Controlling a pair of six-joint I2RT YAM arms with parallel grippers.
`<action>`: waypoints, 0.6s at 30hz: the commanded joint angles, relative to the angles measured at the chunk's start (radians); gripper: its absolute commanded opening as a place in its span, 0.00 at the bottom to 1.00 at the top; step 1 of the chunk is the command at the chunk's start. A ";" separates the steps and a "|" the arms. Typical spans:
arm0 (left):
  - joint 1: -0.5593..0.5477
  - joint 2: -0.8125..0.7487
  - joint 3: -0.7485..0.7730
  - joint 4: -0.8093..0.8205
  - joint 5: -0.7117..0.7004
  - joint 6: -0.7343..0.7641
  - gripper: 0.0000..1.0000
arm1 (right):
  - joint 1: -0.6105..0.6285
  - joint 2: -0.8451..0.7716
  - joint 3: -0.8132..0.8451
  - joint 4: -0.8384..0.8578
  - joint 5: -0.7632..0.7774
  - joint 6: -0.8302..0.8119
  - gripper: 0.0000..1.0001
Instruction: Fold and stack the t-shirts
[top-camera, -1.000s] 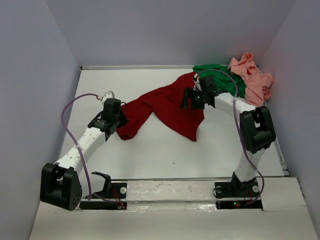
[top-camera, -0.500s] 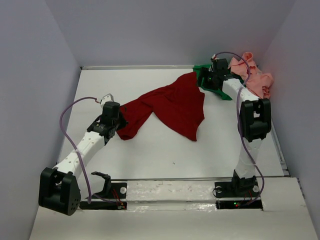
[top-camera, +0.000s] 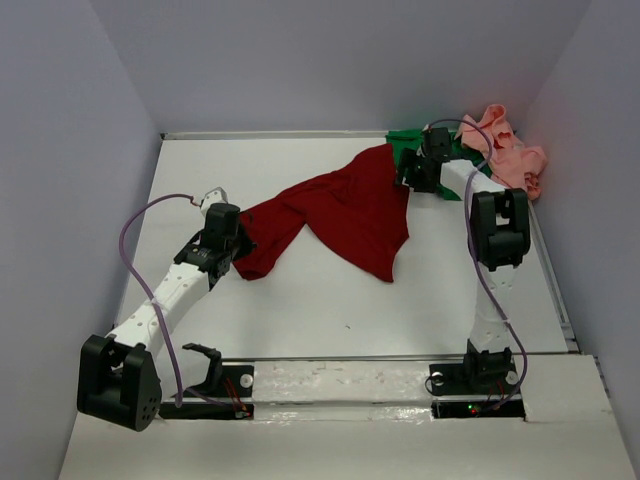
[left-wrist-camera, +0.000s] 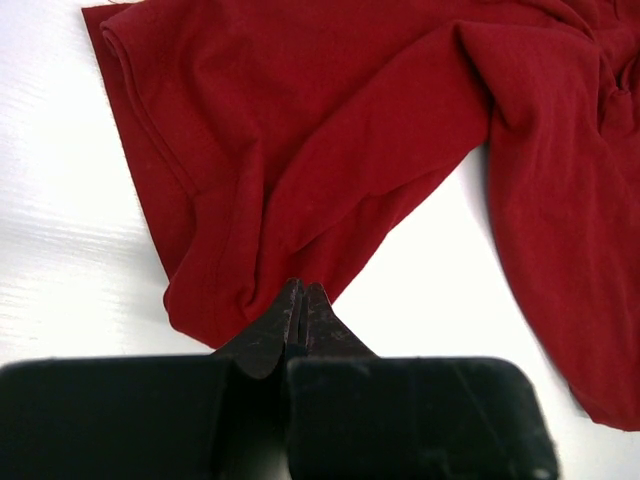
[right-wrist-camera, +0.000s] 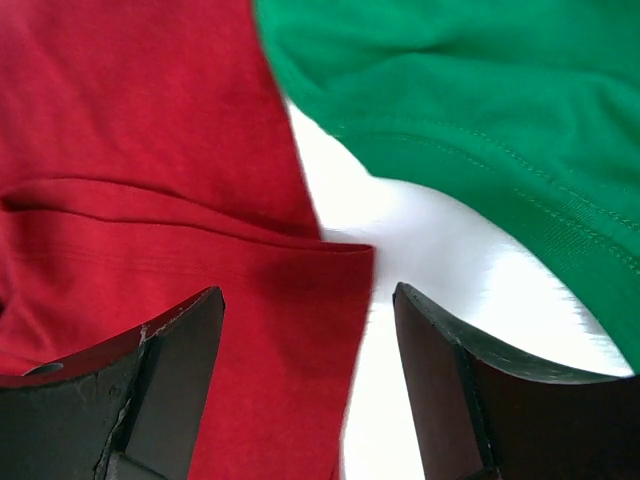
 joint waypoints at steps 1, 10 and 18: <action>-0.005 -0.020 0.023 0.006 -0.021 0.008 0.00 | -0.019 0.018 0.037 0.001 -0.002 0.006 0.74; -0.005 -0.015 0.025 0.001 -0.022 0.010 0.00 | -0.037 0.043 0.027 0.001 -0.005 0.015 0.68; -0.005 -0.018 0.022 -0.005 -0.028 0.012 0.00 | -0.037 0.085 0.053 0.006 -0.080 0.029 0.68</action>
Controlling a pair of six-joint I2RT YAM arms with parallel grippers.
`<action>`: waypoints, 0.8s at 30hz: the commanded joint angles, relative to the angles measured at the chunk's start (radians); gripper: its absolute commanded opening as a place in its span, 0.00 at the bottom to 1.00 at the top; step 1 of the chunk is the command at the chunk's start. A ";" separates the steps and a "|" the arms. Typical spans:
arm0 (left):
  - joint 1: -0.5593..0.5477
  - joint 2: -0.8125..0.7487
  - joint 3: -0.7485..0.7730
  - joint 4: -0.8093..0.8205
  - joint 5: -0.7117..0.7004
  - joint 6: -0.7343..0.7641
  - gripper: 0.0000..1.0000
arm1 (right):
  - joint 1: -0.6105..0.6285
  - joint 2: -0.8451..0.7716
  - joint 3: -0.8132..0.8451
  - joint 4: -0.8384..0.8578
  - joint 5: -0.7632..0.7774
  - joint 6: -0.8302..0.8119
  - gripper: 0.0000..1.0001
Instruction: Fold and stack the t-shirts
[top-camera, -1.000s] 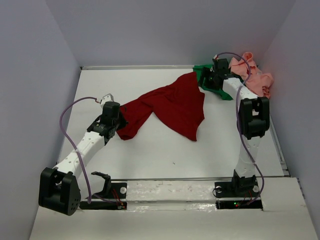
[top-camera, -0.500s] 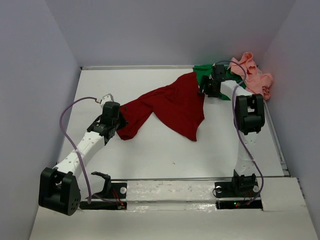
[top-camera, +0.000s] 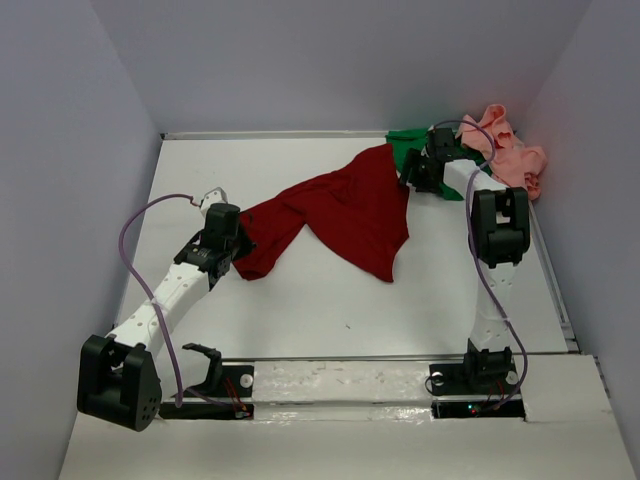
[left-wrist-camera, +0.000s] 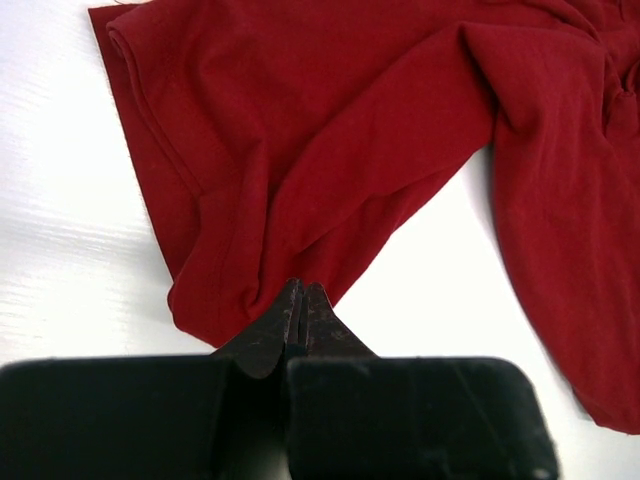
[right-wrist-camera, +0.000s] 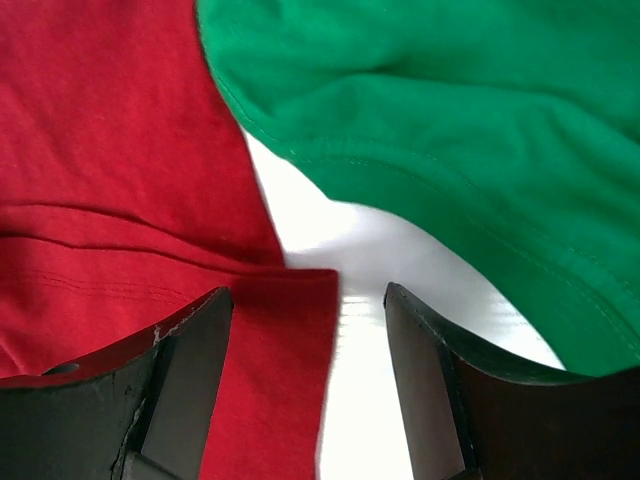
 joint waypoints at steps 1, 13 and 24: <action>-0.005 -0.018 0.021 -0.002 -0.023 0.011 0.00 | -0.005 0.043 0.034 0.003 -0.055 0.020 0.68; -0.005 -0.009 0.024 -0.004 -0.024 0.012 0.00 | -0.005 0.083 0.042 0.010 -0.112 0.035 0.51; -0.004 0.041 0.021 -0.005 -0.056 0.008 0.33 | -0.005 0.090 0.042 -0.039 -0.126 0.032 0.00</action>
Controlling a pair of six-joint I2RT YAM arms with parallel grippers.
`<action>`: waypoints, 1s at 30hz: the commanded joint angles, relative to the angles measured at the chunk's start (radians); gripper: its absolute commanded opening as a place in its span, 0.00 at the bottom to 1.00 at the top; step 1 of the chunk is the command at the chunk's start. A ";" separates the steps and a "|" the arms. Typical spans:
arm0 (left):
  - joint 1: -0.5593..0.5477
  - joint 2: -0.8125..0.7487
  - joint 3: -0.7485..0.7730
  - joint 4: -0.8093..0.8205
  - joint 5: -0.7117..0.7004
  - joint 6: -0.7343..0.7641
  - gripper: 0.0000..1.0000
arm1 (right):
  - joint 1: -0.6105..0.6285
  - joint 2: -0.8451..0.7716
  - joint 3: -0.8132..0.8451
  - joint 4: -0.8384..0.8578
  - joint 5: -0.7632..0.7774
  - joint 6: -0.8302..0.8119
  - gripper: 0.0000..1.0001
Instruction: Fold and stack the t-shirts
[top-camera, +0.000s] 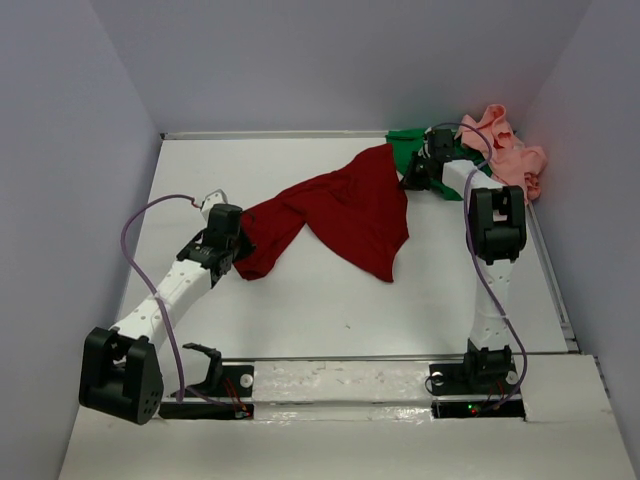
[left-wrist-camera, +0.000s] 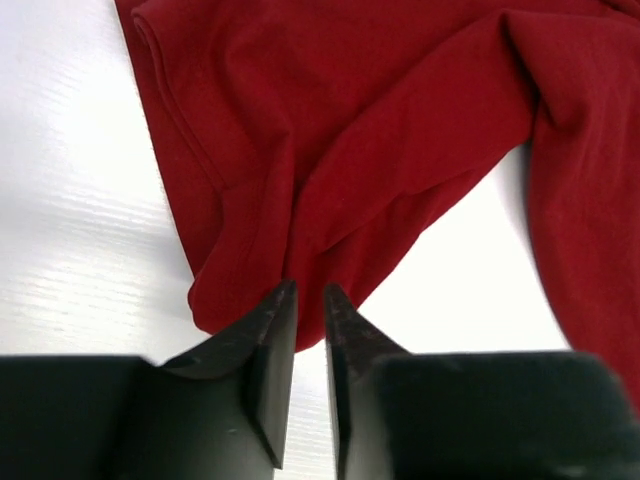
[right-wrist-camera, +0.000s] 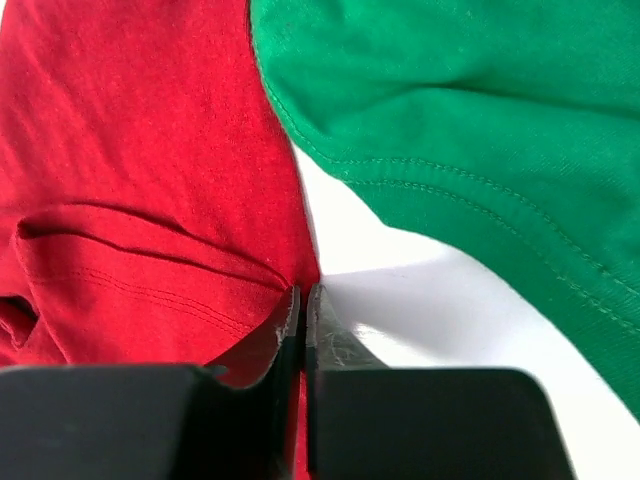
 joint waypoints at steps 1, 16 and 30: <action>-0.004 0.029 0.010 0.021 -0.029 0.004 0.40 | -0.002 0.027 -0.003 -0.058 0.003 -0.010 0.00; 0.070 0.164 -0.057 0.153 0.009 -0.006 0.48 | -0.002 -0.012 -0.012 -0.063 0.009 -0.019 0.00; 0.151 0.087 -0.102 0.165 0.030 0.001 0.26 | -0.002 0.000 0.000 -0.063 -0.004 -0.017 0.00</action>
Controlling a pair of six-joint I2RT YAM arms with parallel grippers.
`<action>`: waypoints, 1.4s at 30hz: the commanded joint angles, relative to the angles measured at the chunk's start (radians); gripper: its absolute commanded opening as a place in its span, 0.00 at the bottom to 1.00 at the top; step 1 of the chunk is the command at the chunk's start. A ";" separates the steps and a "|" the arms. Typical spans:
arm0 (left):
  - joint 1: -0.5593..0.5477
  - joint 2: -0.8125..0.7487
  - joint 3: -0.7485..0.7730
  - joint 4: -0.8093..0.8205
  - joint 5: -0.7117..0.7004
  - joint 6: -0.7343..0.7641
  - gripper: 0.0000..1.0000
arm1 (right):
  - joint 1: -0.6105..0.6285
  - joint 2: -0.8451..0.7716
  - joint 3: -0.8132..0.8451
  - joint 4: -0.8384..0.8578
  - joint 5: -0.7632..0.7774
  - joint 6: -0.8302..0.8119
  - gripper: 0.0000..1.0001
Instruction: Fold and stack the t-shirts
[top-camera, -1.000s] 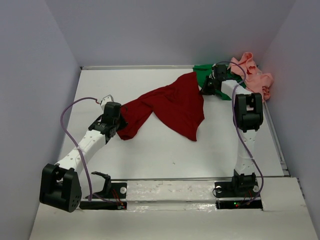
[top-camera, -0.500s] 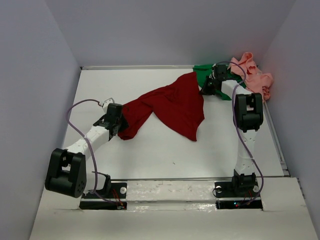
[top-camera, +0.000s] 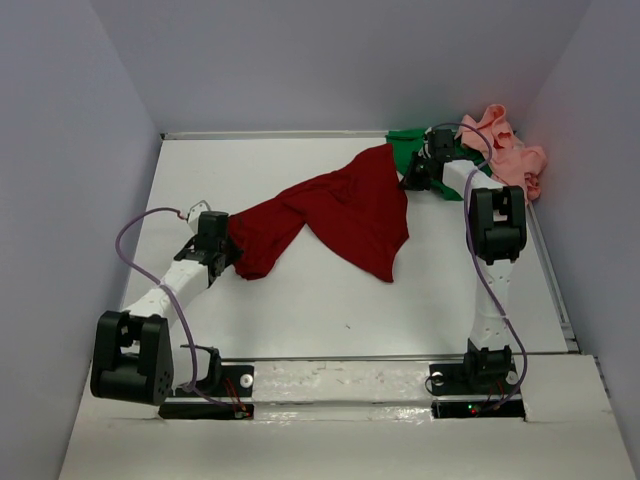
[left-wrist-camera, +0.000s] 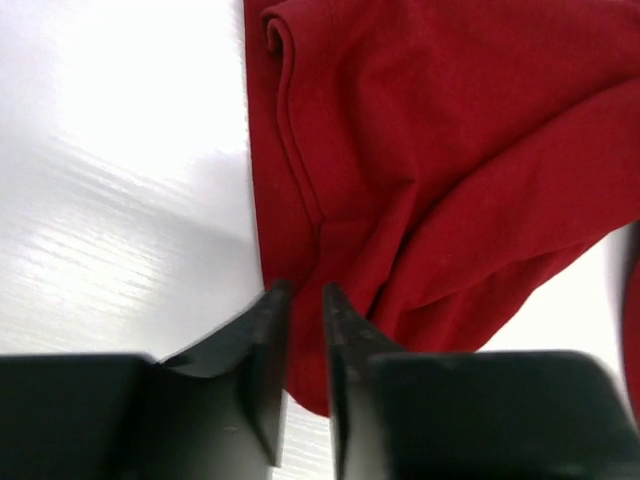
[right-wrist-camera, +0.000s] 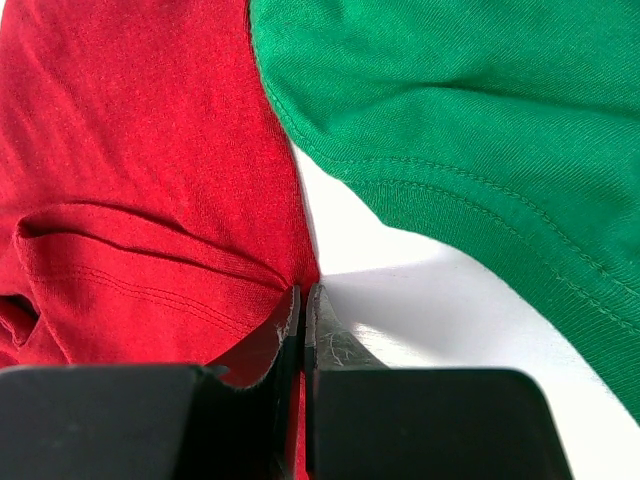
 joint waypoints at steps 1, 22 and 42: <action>0.007 0.004 0.000 0.037 0.034 0.009 0.00 | 0.000 0.000 0.002 -0.063 0.001 -0.016 0.00; 0.010 0.039 -0.038 0.118 0.141 -0.008 0.61 | 0.000 -0.017 0.007 -0.069 -0.004 -0.019 0.00; 0.010 0.113 -0.018 0.190 0.315 -0.008 0.00 | 0.000 -0.046 -0.004 -0.068 -0.022 -0.022 0.00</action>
